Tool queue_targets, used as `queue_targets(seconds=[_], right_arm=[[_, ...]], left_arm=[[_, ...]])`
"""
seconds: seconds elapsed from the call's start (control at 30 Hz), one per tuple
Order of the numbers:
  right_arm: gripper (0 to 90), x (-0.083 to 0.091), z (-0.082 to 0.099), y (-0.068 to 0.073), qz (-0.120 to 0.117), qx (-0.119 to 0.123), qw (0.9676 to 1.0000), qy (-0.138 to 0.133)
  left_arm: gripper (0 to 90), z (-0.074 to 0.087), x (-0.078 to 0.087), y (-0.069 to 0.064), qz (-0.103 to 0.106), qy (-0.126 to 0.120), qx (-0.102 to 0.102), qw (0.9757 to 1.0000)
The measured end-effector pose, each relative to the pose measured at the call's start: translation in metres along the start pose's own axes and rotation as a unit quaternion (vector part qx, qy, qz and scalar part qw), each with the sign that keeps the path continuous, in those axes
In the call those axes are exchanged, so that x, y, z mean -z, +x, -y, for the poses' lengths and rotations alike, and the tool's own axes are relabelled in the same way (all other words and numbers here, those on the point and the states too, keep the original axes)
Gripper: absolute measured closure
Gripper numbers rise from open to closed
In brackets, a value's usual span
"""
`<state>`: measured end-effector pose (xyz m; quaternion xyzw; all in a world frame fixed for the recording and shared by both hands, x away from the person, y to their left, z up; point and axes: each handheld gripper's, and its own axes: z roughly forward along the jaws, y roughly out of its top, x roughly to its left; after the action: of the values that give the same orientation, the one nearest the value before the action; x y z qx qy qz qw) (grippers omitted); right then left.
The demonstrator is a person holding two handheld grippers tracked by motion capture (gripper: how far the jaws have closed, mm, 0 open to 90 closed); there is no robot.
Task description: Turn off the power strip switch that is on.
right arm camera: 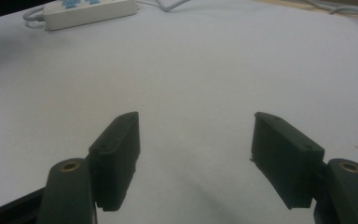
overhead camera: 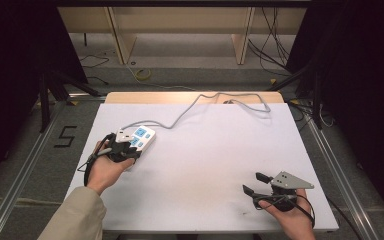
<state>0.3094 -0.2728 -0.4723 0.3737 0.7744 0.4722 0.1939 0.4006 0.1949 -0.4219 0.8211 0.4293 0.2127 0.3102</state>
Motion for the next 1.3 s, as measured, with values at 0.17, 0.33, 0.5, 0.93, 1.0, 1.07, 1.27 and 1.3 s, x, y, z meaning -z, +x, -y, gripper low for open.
queue_targets(seconds=[0.17,0.33,0.5,0.93,1.0,1.07,1.27,1.3], right_arm=[[33.5,0.000,0.000,0.000,0.001,-0.002,1.0000,-0.001],[33.5,0.000,0.000,0.000,0.001,-0.002,1.0000,0.000],[33.6,0.000,0.000,0.000,0.001,-0.001,1.0000,0.000],[34.0,-0.001,0.000,0.000,-0.002,0.000,1.0000,0.002],[33.9,-0.001,0.000,0.000,-0.002,-0.001,1.0000,0.003],[33.9,-0.001,0.000,0.000,-0.002,0.000,1.0000,0.002],[33.8,-0.001,0.000,0.001,-0.004,0.001,1.0000,0.002],[33.9,-0.001,0.000,0.000,-0.004,0.001,1.0000,0.002]], left_arm=[[62.1,0.002,0.003,-0.004,0.010,-0.021,-0.001,0.9997],[51.4,0.005,0.004,-0.009,0.023,-0.040,0.013,0.9988],[41.4,0.009,0.006,-0.013,0.026,-0.053,0.019,0.9981],[33.5,0.018,0.011,-0.024,0.049,-0.065,0.005,0.9967],[33.6,0.020,0.011,-0.026,0.049,-0.063,-0.003,0.9968],[33.5,0.022,0.012,-0.028,0.051,-0.068,-0.007,0.9964],[30.9,0.028,0.014,-0.030,0.047,-0.081,-0.019,0.9954],[30.5,0.028,0.014,-0.031,0.046,-0.083,-0.020,0.9953]])
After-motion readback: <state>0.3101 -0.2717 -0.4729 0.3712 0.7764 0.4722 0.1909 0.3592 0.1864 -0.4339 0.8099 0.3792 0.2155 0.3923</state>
